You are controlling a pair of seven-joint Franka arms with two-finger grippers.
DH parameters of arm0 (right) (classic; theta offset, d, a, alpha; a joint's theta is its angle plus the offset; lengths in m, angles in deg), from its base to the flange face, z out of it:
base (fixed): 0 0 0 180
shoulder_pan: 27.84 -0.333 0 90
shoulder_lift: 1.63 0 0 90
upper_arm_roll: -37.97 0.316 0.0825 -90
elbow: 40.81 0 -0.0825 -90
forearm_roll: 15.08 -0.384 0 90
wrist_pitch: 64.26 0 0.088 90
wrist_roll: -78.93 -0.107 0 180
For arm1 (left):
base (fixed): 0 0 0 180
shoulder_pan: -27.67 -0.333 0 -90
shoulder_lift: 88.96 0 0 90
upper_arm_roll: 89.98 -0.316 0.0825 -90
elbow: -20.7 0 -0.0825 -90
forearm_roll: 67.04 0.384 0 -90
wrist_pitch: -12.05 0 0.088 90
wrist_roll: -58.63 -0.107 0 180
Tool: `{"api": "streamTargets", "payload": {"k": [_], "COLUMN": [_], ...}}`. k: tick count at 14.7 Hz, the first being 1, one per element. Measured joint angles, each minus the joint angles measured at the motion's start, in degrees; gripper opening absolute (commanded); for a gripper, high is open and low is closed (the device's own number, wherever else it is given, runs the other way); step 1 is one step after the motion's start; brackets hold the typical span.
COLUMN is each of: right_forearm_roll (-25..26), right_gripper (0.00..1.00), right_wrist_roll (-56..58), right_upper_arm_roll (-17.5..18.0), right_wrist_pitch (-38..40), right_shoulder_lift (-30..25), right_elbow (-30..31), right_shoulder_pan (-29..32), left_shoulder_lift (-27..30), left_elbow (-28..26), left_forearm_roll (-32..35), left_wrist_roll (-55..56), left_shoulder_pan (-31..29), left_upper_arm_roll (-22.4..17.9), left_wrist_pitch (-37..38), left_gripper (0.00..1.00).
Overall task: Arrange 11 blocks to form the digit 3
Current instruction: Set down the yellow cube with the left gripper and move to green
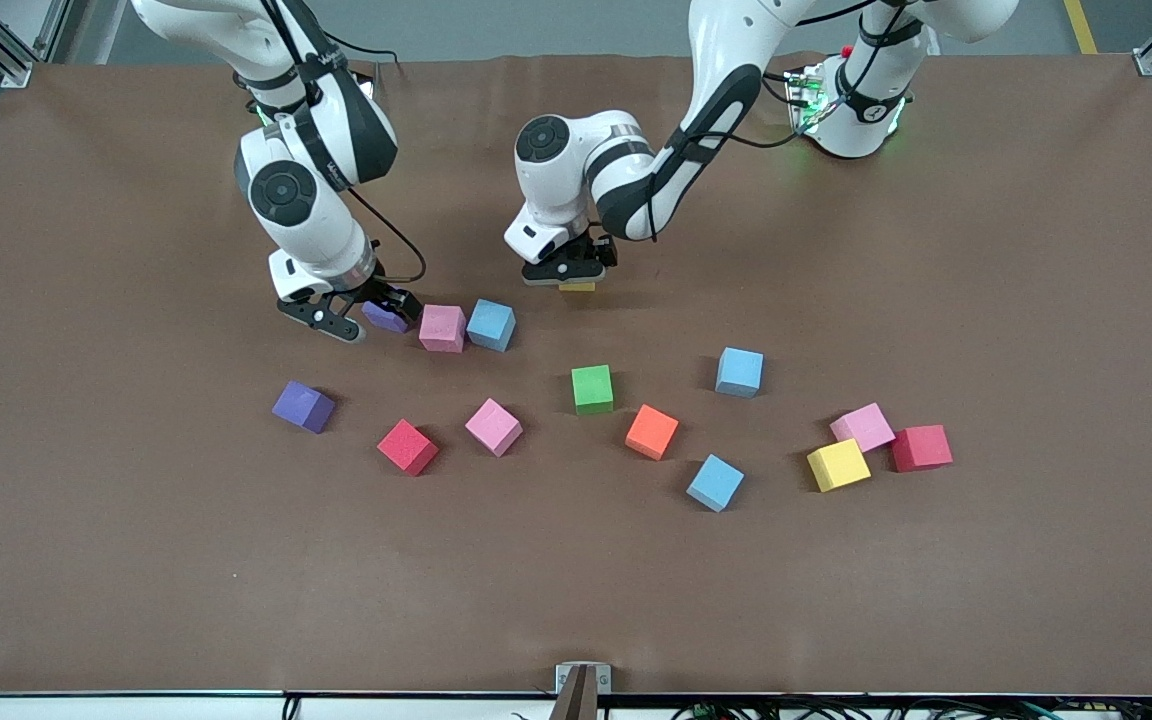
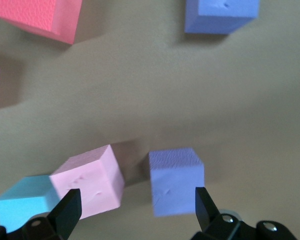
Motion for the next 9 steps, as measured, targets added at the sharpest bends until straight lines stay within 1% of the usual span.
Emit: {"api": "streamTargets", "payload": {"k": [3,6,9], "right_forearm_roll": [0.0,0.0,0.02], "right_gripper": [1.0,1.0,1.0], "right_wrist_roll": [8.02,10.29,10.57], "right_upper_arm_roll": [-0.04,-0.01,0.03], "right_wrist_pitch": [-7.8,-12.24,-13.7], "right_shoulder_lift": [-0.01,0.14,0.75], "right_elbow": [5.55,8.03,9.16], "right_shoulder_pan": [1.1,1.22,1.2], "left_shoulder_lift": [1.9,4.42,5.05], "left_elbow": [2.54,3.37,6.82], "left_forearm_roll": [0.0,0.0,0.0], "left_wrist_roll": [0.88,0.89,1.01], "left_shoulder_pan": [-0.08,-0.48,-4.6], "left_upper_arm_roll": [0.0,-0.2,-0.55], "left_wrist_pitch": [5.25,10.07,10.52], "left_gripper": [1.0,1.0,1.0]}}
